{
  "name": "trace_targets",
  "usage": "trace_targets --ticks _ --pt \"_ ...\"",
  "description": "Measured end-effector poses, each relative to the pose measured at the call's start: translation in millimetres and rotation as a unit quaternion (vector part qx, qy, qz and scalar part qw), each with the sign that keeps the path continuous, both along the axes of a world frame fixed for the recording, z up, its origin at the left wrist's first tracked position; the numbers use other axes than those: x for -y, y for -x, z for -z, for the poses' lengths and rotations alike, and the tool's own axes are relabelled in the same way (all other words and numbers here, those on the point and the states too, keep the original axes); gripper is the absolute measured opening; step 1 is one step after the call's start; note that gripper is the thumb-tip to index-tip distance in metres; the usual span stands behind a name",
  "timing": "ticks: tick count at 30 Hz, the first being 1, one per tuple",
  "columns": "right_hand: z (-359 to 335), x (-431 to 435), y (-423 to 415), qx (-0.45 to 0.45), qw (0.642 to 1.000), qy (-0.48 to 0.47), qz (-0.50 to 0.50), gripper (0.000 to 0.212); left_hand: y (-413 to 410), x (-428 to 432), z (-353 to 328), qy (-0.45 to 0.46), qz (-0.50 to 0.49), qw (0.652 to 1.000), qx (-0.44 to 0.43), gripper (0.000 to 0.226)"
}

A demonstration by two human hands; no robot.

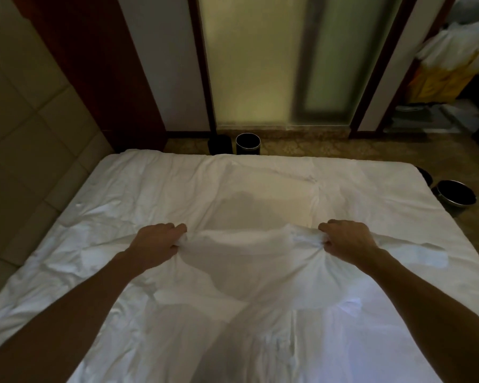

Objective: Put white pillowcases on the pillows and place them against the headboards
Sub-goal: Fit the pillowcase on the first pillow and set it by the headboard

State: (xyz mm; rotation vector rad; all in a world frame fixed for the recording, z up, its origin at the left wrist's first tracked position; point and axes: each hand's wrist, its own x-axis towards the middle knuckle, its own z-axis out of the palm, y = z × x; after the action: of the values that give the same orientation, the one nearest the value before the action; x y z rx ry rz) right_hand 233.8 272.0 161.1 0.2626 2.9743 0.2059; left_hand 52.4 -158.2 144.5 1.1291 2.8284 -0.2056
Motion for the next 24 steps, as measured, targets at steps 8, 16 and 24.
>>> trace_targets --ticks 8,16,24 --pt "-36.5 53.0 -23.3 -0.054 0.996 -0.063 -0.016 0.021 -31.2 59.0 -25.2 -0.051 -0.021 0.998 0.004 0.036" --pt "-82.1 149.0 -47.4 -0.094 0.99 -0.094 -0.042 0.023 -75.8 166.6 -45.4 -0.126 -0.042 0.99 -0.038 0.038" --pt "-92.7 309.6 -43.1 -0.083 0.984 -0.068 -0.143 0.026 -155.5 348.9 -25.7 -0.16 -0.127 0.977 -0.064 0.043"
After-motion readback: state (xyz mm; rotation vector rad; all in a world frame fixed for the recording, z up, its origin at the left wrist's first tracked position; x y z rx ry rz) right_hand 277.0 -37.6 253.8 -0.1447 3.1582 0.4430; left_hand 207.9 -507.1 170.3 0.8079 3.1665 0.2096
